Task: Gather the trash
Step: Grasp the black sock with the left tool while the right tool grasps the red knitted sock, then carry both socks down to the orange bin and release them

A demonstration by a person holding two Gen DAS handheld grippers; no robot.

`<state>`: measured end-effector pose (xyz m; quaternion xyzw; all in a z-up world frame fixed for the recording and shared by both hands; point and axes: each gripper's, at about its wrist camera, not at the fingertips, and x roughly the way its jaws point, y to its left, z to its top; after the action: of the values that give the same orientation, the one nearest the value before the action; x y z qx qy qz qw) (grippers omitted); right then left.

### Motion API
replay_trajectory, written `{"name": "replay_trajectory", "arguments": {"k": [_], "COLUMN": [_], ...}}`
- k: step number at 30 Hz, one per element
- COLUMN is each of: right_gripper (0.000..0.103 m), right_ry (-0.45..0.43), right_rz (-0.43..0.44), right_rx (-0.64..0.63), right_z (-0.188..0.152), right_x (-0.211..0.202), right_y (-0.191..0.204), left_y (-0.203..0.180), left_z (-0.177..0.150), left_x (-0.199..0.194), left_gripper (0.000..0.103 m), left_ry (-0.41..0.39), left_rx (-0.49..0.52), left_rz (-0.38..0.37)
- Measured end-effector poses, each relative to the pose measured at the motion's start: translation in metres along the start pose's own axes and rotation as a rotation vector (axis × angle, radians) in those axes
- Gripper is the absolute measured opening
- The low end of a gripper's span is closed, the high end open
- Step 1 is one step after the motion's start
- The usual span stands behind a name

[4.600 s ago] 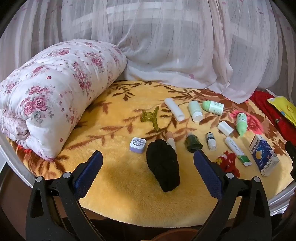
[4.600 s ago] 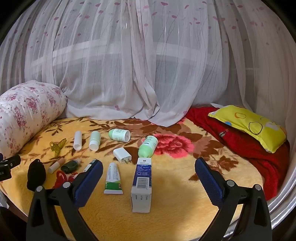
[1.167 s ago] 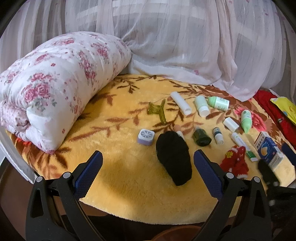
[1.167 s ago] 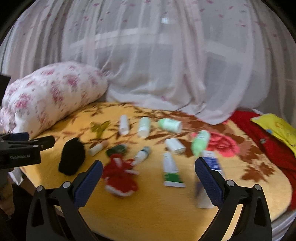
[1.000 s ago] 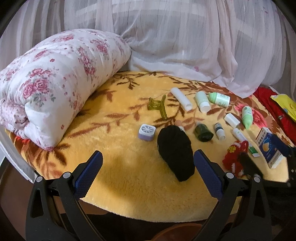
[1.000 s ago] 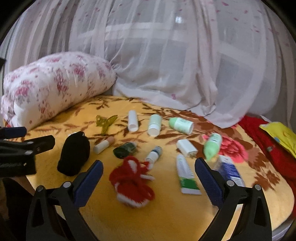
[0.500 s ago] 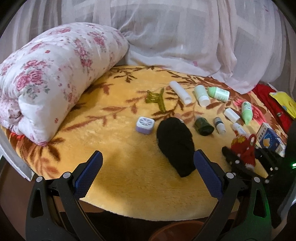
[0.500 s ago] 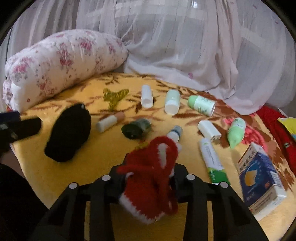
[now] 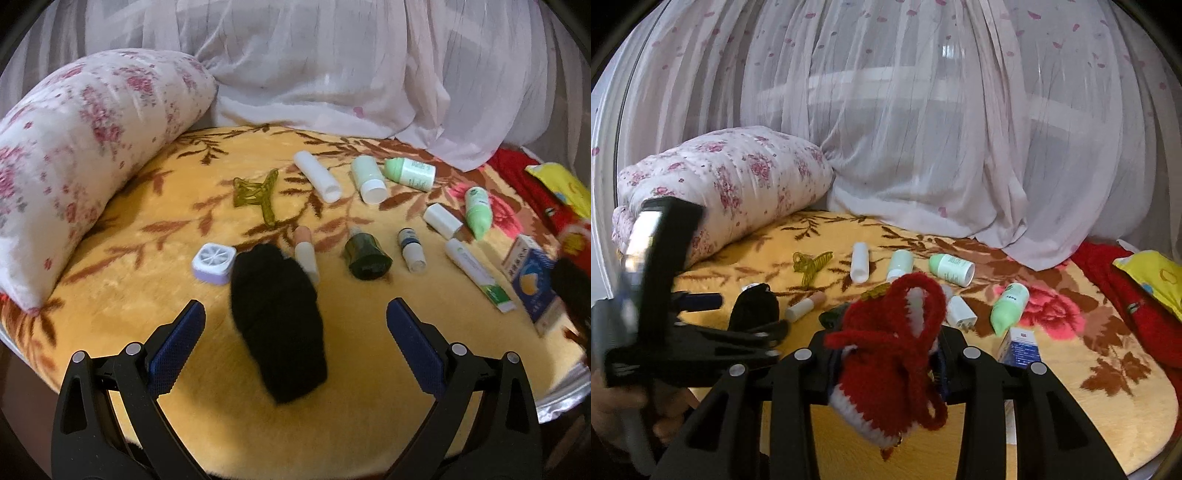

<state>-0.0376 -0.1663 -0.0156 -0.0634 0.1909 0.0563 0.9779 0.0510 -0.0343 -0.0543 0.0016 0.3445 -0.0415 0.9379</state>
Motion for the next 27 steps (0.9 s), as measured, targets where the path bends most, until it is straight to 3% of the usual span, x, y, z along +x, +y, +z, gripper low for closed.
{"name": "replay_trajectory", "arguments": {"k": [2,3,4,5,10,15,20,23,27], "right_gripper": [0.038,0.038,0.038,0.039,0.039,0.039,0.039,0.039,0.039], "right_ry": [0.002,0.006,0.009,0.015,0.025,0.027,0.073,0.115,0.233], "right_rz": [0.003,0.008,0.012,0.018,0.038,0.060,0.116,0.148,0.211], "right_rx": [-0.006,-0.005,-0.003,-0.004,-0.020,-0.035,-0.057,-0.078,-0.085], "right_z": [-0.002,-0.004,-0.006,-0.007,-0.013,-0.013,-0.018,-0.028,-0.052], "right_x": [0.000,0.000,0.000,0.000,0.000,-0.006,-0.020,-0.036,-0.055], "right_y": [0.001,0.002,0.002,0.003,0.012,0.022,0.033,0.038,0.041], "left_y": [-0.005,-0.006,-0.006,-0.003,0.027,0.033,0.030,0.022,0.010], "left_z": [0.002,0.001,0.000,-0.001,-0.003,-0.011,-0.033,-0.053,-0.087], "left_x": [0.011,0.018,0.024,0.024,0.009,-0.019,-0.050,-0.069,-0.090], "left_gripper": [0.094,0.078,0.054,0.046,0.042,0.042,0.042,0.042,0.042], "left_ry": [0.000,0.012,0.026,0.023,0.018,0.013,0.060,0.118,0.219], "left_rx": [0.013,0.022,0.021,0.015,-0.087,-0.066,-0.006,0.053,0.145], "left_rz": [0.020,0.035,0.064,0.079,-0.018,0.016,-0.030,-0.101,-0.206]}}
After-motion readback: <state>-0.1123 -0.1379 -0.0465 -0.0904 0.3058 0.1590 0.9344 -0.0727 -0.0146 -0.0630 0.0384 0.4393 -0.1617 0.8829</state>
